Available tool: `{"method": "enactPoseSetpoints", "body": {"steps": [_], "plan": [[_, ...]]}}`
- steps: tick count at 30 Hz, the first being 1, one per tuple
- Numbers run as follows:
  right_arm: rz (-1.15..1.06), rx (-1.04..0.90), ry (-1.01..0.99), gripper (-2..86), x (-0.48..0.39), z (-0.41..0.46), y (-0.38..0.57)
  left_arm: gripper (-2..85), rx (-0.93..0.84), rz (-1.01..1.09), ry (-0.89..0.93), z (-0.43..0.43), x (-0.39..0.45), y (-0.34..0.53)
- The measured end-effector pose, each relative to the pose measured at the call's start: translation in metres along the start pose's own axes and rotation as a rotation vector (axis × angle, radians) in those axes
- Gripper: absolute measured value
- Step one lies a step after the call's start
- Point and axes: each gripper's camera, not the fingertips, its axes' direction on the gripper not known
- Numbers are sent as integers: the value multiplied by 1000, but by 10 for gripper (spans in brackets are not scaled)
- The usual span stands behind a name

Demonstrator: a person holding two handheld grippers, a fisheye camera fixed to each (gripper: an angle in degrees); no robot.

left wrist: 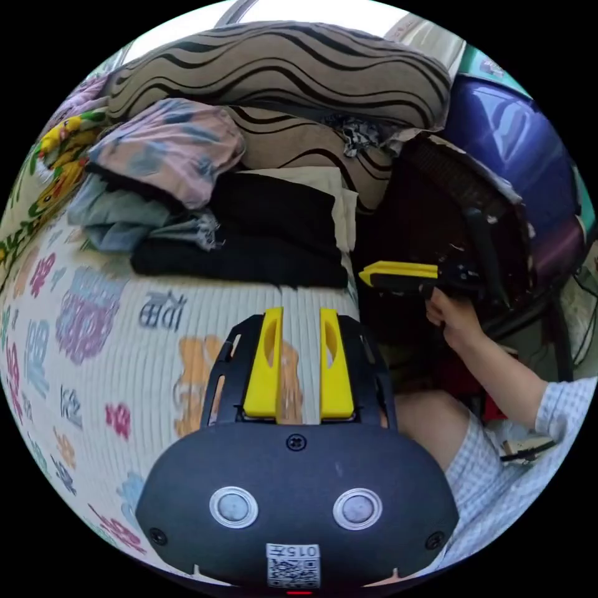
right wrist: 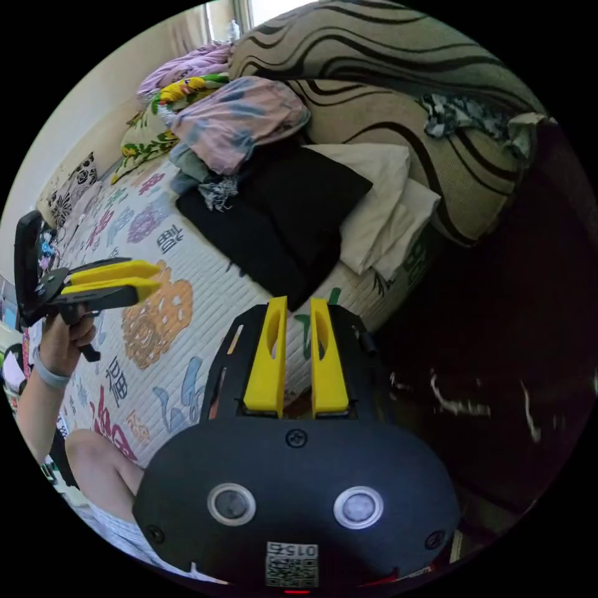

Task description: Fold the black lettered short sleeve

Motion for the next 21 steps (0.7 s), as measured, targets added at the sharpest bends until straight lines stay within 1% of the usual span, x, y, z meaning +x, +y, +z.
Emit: {"method": "enactPoseSetpoints", "body": {"steps": [3, 4, 6, 8, 11, 13, 14, 16, 17, 18, 19, 20, 21], "plan": [[20, 13, -41, 64, 11, -3, -41, 110, -29, 40, -47, 85, 18, -37], [23, -9, -55, 58, 12, -2, -56, 114, -70, 47, -64, 119, 23, -44], [-1, -50, -99, 39, 11, -2, -73, 111, -104, 29, -90, 160, 23, -48], [-23, -57, -94, 18, 6, -17, -83, 91, -88, -8, -91, 179, 18, -49], [-106, -8, -106, -1, -15, -64, -88, 25, -79, -39, -6, 183, 5, -44], [-181, 89, -149, -5, -38, -125, -88, 11, 0, -50, 10, 148, -1, -28], [-199, 116, -166, -6, -44, -142, -88, 9, 33, -50, 4, 133, -2, -23], [-278, 193, -250, -7, -74, -208, -87, 1, 168, -81, 13, 60, -9, 5], [-296, 212, -252, -7, -83, -223, -86, 0, 193, -89, 8, 41, -11, 13], [-335, 254, -211, -8, -102, -255, -83, -3, 278, -89, 22, -4, -12, 32], [-397, 348, -253, -8, -119, -292, -75, -5, 364, -103, 4, -51, -12, 53], [-408, 386, -272, -9, -125, -310, -71, -5, 401, -105, -14, -75, -11, 63], [-433, 444, -265, -9, -140, -344, -66, -6, 456, -113, -52, -118, -10, 82]]}}
